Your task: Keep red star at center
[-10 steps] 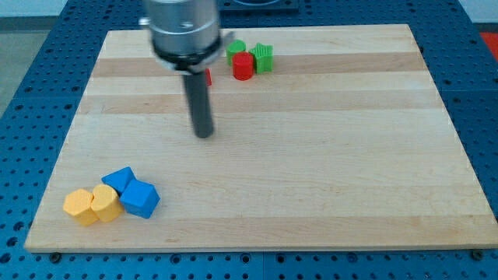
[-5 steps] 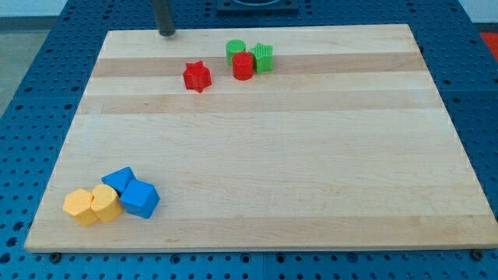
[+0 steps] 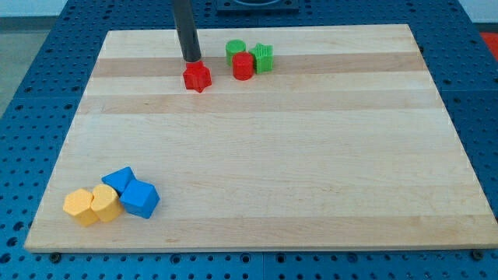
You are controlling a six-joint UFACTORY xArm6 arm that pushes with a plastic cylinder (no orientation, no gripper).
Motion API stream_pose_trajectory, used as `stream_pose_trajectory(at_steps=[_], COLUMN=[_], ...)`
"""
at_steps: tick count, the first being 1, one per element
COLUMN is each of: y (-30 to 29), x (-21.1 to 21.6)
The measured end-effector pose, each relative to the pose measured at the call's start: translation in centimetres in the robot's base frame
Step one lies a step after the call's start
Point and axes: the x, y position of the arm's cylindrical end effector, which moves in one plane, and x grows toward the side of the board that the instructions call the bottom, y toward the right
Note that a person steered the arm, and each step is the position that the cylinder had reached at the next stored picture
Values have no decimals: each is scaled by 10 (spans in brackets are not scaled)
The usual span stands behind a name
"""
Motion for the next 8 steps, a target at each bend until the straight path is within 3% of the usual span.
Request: stream_pose_trajectory(at_steps=[4, 6, 7, 8], y=[11, 11, -40, -55], x=[105, 106, 89, 111])
